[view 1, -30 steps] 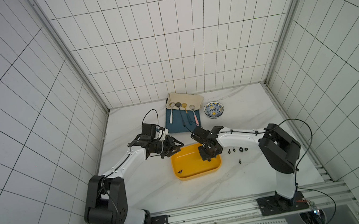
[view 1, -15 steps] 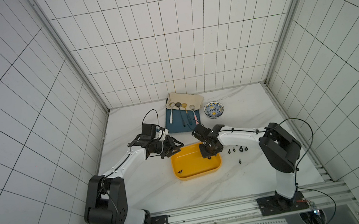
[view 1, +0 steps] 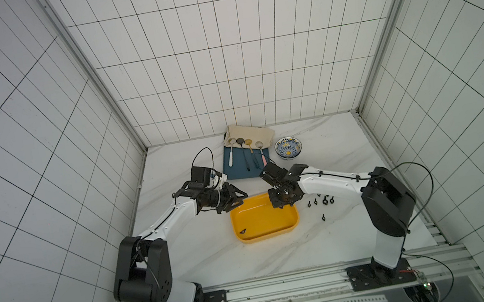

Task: Take out the wing nut from the storage box
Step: Pick up the wing nut from the storage box, then place the wing nut at the center of the board.

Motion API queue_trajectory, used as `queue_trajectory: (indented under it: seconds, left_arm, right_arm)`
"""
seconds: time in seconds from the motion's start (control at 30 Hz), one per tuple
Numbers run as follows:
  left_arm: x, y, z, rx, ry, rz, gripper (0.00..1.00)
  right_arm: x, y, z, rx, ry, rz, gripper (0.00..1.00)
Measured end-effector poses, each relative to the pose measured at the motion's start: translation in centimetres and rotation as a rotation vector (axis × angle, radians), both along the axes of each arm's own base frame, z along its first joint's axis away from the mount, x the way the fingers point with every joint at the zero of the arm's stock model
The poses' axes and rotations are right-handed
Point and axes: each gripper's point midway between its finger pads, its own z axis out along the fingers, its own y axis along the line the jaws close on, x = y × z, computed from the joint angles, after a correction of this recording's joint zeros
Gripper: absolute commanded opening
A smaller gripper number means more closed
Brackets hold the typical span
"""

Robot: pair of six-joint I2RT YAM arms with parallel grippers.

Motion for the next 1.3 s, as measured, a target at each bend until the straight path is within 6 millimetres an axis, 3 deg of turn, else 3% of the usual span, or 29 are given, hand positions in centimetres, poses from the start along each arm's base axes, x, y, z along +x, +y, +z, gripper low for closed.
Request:
queue_trajectory:
  seconds: [0.1,0.2,0.3,0.4,0.57,0.73,0.87,1.3]
  left_arm:
    - [0.1,-0.6,0.7,-0.001,-0.018,-0.014,0.4]
    - [-0.5,-2.7,1.8,-0.003,-0.048,-0.072,0.4]
    - [-1.8,-6.3,3.4,-0.019,-0.086,-0.17,0.4]
    - [-3.2,-10.2,4.5,-0.037,-0.114,-0.267,0.4]
    - [-6.2,-16.0,4.2,-0.046,-0.113,-0.408,0.39]
    - [-9.3,-19.7,2.7,-0.043,-0.08,-0.503,0.39]
    - [-10.6,-20.9,1.6,-0.036,-0.051,-0.531,0.39]
    - [-10.0,-20.6,1.5,-0.035,-0.05,-0.512,0.39]
  right_arm:
    - [0.4,-0.7,0.9,0.0,-0.018,-0.018,0.0]
    - [1.0,-2.1,2.5,0.003,-0.051,-0.05,0.0]
    - [1.2,-4.8,4.6,0.019,-0.105,-0.111,0.0]
    - [0.4,-8.6,5.3,0.01,-0.129,-0.193,0.0]
    - [-2.3,-14.7,2.9,-0.063,-0.096,-0.334,0.0]
    - [-5.1,-18.3,0.5,-0.108,-0.05,-0.424,0.0]
    - [-5.9,-19.5,-0.4,-0.12,-0.032,-0.472,0.0]
    - [-5.7,-20.2,-3.0,-0.131,-0.008,-0.547,0.0]
